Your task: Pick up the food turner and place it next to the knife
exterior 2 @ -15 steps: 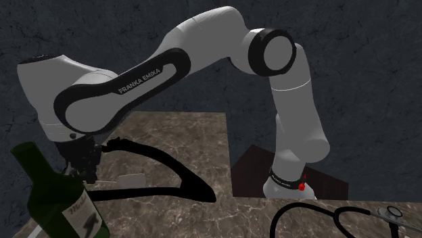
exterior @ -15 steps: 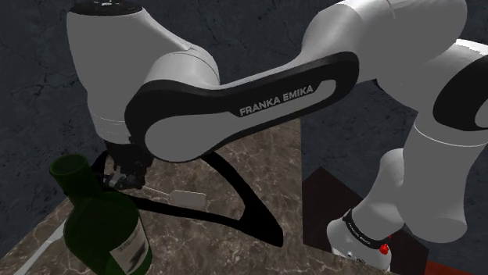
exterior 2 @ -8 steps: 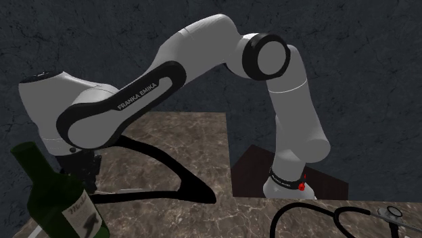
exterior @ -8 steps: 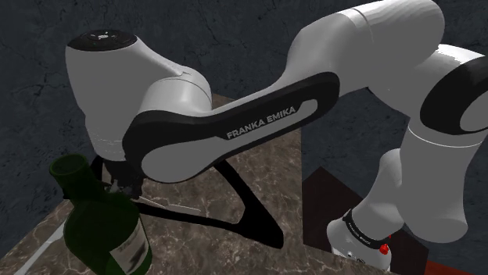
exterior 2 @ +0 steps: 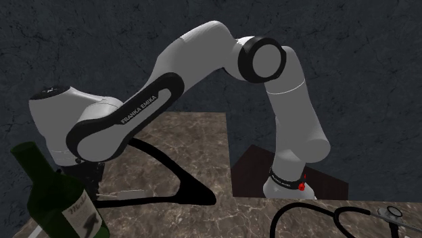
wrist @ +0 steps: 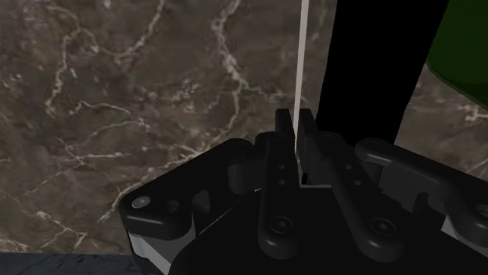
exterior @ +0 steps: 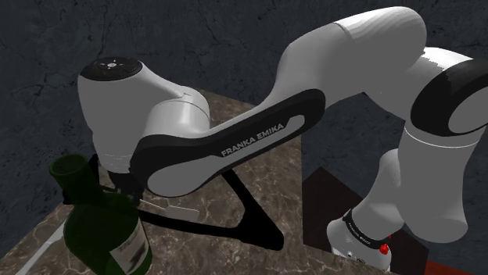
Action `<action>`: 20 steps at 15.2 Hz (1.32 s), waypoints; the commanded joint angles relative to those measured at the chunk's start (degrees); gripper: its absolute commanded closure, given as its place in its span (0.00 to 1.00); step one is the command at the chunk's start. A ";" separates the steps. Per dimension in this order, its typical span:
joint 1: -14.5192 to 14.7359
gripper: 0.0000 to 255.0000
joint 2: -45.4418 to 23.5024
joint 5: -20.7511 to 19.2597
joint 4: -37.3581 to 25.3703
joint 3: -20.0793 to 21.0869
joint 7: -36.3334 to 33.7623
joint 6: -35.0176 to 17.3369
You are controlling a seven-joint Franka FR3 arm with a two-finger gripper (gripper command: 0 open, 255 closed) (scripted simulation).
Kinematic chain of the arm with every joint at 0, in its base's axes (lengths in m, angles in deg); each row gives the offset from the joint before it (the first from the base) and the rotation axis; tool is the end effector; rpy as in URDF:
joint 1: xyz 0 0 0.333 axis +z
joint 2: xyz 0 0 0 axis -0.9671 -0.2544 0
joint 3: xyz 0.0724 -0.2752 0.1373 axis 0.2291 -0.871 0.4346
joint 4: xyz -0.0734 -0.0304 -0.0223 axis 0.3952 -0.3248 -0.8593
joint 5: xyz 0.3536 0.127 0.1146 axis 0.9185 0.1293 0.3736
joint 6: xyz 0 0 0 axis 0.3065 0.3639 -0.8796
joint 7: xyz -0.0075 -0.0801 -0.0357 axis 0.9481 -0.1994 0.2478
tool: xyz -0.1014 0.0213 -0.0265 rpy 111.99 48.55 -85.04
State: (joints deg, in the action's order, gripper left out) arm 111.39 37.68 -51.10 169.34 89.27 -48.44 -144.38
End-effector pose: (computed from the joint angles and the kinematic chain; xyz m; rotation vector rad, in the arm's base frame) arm 0.4352 0.5231 0.3607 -2.9793 -0.9075 -0.1193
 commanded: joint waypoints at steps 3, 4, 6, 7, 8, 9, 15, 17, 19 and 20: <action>0.13 1.00 -0.63 -0.03 0.42 0.04 -0.01 -0.23; 0.13 1.00 -0.63 -0.03 0.41 0.04 -0.01 -0.23; 0.13 1.00 -0.63 -0.03 0.41 0.04 -0.01 -0.23; 0.13 1.00 -0.63 -0.03 0.41 0.04 -0.01 -0.23; 0.10 0.00 -0.64 0.00 0.27 0.03 0.06 -0.10; 0.09 0.00 -0.51 0.01 0.48 0.05 0.03 -0.18; -0.06 0.00 1.22 0.68 -0.76 0.40 0.42 2.72; -0.18 0.00 2.67 1.24 -2.12 0.68 0.78 5.46; -0.17 0.00 2.67 1.25 -2.11 0.68 0.78 5.46; -0.17 0.00 2.67 1.25 -2.12 0.68 0.78 5.46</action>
State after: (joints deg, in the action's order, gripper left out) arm 111.22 40.20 -49.90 167.22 89.91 -47.66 -139.09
